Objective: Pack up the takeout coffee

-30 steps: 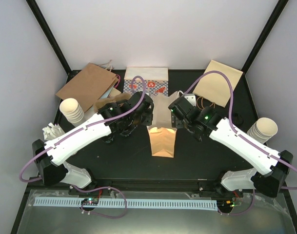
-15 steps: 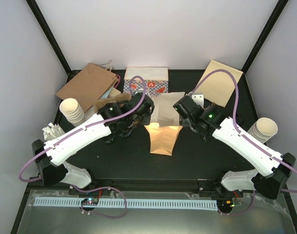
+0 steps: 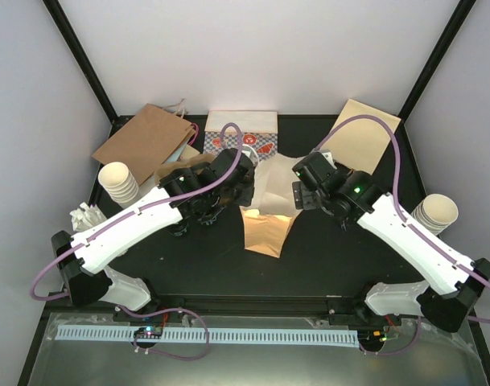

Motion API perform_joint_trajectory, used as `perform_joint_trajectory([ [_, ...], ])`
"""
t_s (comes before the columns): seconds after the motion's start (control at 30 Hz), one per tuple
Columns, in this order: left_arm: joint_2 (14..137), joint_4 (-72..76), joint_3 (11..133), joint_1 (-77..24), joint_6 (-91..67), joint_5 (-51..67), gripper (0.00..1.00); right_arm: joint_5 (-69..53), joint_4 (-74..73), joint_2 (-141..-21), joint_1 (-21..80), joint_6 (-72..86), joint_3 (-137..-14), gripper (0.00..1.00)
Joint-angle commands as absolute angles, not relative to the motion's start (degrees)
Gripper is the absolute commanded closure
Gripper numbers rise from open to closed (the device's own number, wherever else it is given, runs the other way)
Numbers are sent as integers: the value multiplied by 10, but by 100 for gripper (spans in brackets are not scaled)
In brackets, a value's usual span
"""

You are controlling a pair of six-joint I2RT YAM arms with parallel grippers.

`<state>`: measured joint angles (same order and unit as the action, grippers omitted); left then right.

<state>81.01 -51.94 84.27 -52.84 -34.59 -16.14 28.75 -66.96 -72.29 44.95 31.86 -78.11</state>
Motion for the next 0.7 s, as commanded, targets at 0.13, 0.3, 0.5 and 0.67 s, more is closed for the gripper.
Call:
perform_joint_trajectory([
  [0.13,842,-476,882,-524,-254,-74,99,207,-634,-670,445,184,-844,0],
  [0.3,865,-494,913,-524,-251,-95,98,209,-643,-658,445,176,-868,0],
  [0.5,870,-476,928,-518,-257,-124,98,198,-642,-652,445,182,-881,0],
  [0.67,883,-466,946,-499,-275,-121,98,175,-624,-618,445,183,-871,0],
])
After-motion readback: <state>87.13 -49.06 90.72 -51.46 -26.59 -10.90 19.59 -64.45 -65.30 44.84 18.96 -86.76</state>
